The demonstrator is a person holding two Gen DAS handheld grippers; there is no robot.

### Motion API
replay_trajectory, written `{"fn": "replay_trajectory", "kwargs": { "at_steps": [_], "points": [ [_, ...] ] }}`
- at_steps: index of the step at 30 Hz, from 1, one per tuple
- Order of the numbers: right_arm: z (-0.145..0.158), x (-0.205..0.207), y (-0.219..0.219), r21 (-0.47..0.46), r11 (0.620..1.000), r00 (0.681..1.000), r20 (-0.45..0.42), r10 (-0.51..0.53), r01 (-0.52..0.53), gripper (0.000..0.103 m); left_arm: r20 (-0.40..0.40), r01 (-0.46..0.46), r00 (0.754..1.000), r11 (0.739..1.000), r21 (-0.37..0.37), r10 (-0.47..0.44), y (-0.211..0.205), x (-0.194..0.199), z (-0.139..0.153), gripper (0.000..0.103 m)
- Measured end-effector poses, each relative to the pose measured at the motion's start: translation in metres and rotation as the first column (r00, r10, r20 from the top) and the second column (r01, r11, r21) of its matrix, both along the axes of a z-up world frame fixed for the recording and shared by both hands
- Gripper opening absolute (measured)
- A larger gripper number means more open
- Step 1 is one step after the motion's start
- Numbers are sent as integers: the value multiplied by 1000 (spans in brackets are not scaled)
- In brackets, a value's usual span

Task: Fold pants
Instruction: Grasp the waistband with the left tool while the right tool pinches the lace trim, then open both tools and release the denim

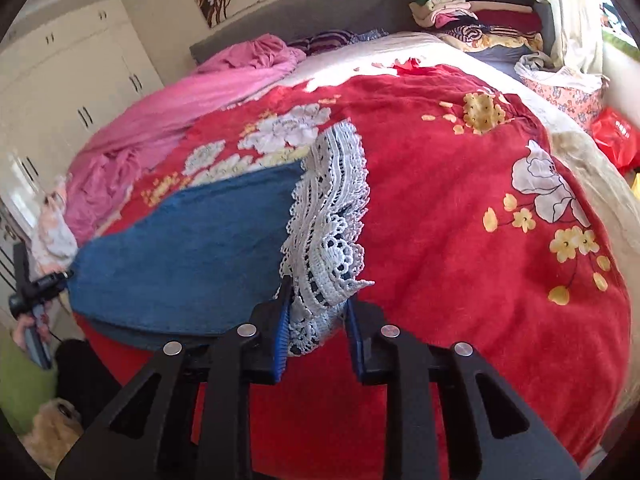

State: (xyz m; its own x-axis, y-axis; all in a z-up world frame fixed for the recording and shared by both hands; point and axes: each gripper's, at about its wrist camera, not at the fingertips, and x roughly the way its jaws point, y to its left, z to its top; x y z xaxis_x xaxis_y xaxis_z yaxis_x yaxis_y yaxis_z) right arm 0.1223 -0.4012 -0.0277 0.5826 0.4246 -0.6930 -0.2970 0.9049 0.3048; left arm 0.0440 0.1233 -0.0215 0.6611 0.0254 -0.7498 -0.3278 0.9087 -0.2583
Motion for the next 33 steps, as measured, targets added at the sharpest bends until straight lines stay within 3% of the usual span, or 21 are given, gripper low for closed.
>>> {"fn": "replay_trajectory", "kwargs": {
  "at_steps": [2,4,12,22,33],
  "points": [
    [-21,-3,3,-40,999,999,-39,-3,2,24,-26,-1,1000,1000,5,1,0,2,-7,38],
    [-33,-6,-1,-17,1000,999,-33,-7,6,24,-30,-4,1000,1000,12,5,0,2,-11,40],
    [-28,-6,-9,19,1000,999,-53,-8,9,30,-40,-23,999,999,43,25,-1,-4,-5,51],
    [-11,-20,-34,28,998,998,-34,-52,53,54,26,-63,998,986,155,59,-7,-19,45,55],
    [4,-23,-56,71,989,992,-2,-128,128,63,78,-2,997,976,217,-15,-41,0,89,61]
  ]
}}
